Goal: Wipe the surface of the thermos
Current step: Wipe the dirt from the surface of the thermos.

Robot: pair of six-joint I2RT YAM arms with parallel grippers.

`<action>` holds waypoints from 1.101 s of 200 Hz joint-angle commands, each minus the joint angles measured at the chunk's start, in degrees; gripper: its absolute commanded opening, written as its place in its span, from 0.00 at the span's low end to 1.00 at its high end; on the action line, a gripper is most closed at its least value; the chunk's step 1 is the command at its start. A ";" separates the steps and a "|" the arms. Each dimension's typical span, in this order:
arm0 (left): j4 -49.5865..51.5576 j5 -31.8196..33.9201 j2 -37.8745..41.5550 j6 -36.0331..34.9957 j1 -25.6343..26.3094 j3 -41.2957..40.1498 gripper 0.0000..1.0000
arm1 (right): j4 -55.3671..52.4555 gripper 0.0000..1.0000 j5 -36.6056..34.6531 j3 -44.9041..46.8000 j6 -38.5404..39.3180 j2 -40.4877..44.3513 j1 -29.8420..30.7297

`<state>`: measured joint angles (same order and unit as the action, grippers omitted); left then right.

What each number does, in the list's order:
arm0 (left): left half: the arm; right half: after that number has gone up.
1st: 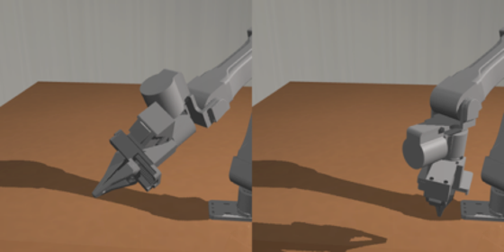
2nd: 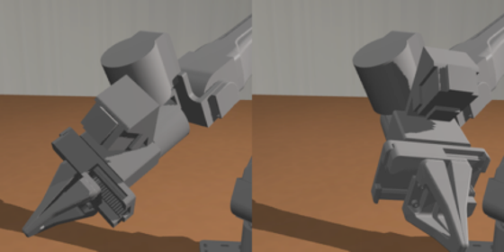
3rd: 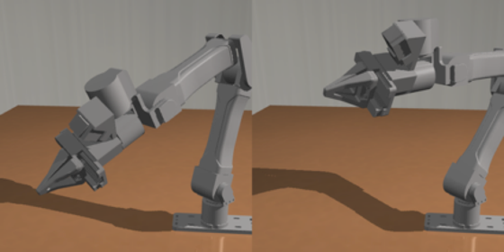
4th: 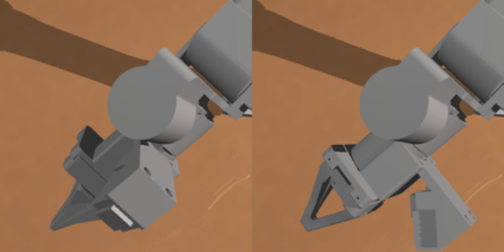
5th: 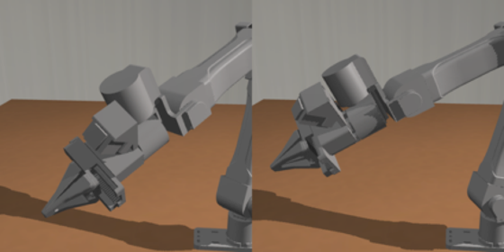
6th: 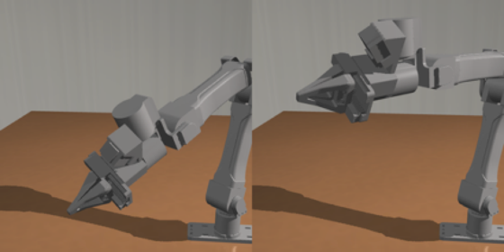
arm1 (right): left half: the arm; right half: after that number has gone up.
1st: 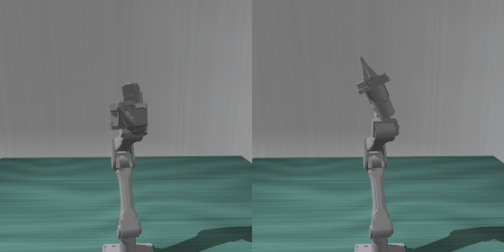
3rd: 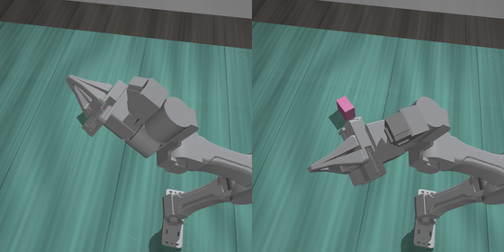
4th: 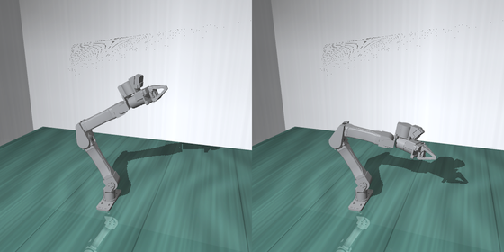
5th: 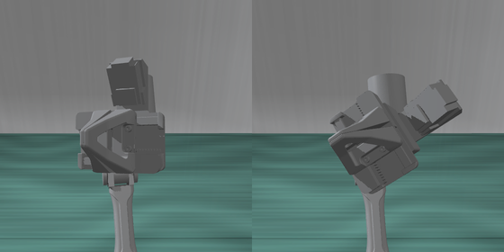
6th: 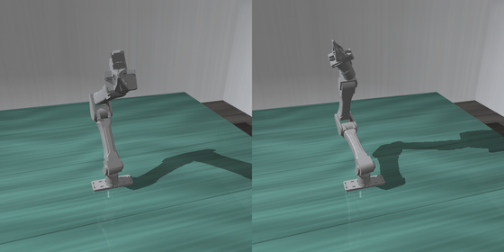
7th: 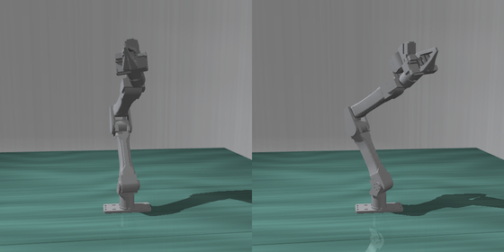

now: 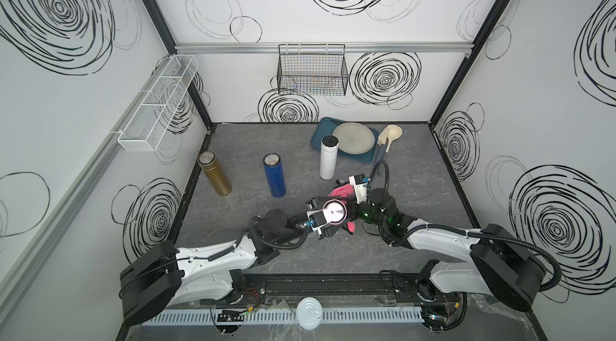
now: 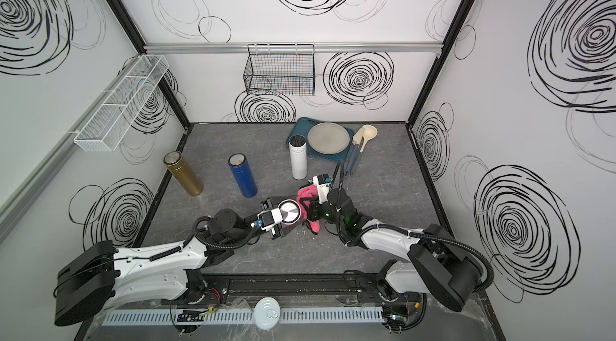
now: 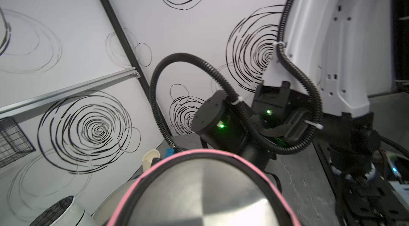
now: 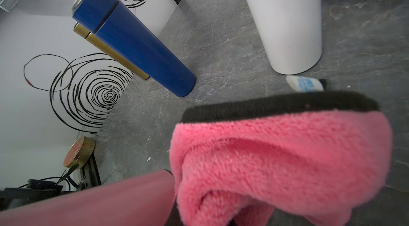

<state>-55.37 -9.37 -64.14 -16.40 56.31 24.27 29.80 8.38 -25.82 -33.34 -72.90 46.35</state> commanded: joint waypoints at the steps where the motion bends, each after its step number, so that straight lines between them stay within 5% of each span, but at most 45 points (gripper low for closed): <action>1: -3.45 9.71 2.98 12.38 0.10 5.27 0.00 | -7.90 0.00 -6.81 -9.65 -1.84 5.30 4.82; 37: 13.15 22.42 3.82 27.60 1.16 14.08 0.00 | -20.97 0.00 -11.42 -23.08 -8.27 4.05 7.74; 61: 16.44 23.71 3.80 29.61 3.07 15.46 0.00 | -25.94 0.00 -12.07 -29.63 -12.85 0.46 7.70; 81: 15.93 31.29 4.43 29.52 5.27 14.82 0.00 | -29.51 0.00 -11.99 -33.19 -13.76 -1.93 7.10; 127: 19.18 40.91 3.46 30.75 6.60 17.29 0.00 | -29.26 0.00 -8.26 -31.46 -14.78 -3.40 1.03; 171: 17.90 44.95 2.45 30.81 7.38 18.06 0.00 | -30.52 0.00 -10.42 -29.37 -14.65 0.58 2.66; 220: 21.75 49.52 0.80 38.56 7.37 20.73 0.00 | -16.13 0.00 -14.60 -16.89 -8.47 2.57 6.77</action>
<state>-30.79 36.64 -63.02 16.32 63.75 40.93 5.93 -2.79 -46.54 -45.82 -68.66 49.39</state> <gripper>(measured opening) 0.677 0.107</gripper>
